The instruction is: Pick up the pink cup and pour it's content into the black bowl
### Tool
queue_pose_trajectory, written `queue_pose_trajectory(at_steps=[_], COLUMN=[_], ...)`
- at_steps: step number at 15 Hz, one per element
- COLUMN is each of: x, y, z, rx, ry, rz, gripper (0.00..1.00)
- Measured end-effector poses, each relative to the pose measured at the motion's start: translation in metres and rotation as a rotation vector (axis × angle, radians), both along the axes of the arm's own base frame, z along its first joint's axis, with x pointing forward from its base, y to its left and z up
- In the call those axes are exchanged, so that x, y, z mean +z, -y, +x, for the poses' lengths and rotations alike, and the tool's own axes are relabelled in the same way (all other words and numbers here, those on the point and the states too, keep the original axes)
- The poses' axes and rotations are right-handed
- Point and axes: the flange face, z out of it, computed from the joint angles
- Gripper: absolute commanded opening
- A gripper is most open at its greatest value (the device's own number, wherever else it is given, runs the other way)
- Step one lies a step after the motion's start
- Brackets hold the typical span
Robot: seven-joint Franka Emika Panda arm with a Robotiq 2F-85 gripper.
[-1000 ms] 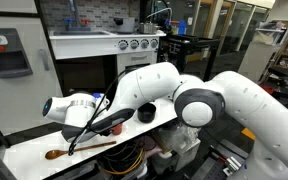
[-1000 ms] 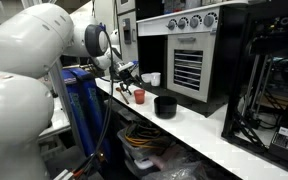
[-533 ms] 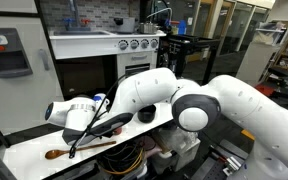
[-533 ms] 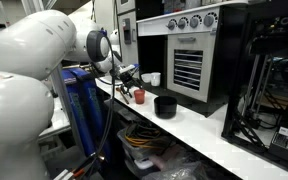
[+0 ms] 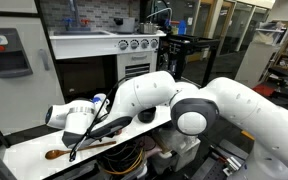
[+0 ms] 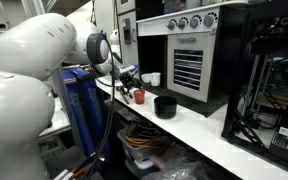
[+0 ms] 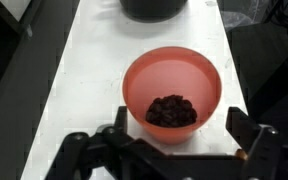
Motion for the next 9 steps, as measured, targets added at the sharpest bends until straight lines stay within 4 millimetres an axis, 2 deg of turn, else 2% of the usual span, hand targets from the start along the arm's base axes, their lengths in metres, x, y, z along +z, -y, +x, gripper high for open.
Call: queue_pose_trajectory(at_steps=[9], x=[-0.0053], y=[0.0071], z=[0.0049], rx=[0.073], ry=[0.024], rz=[-0.138], gripper=[1.0])
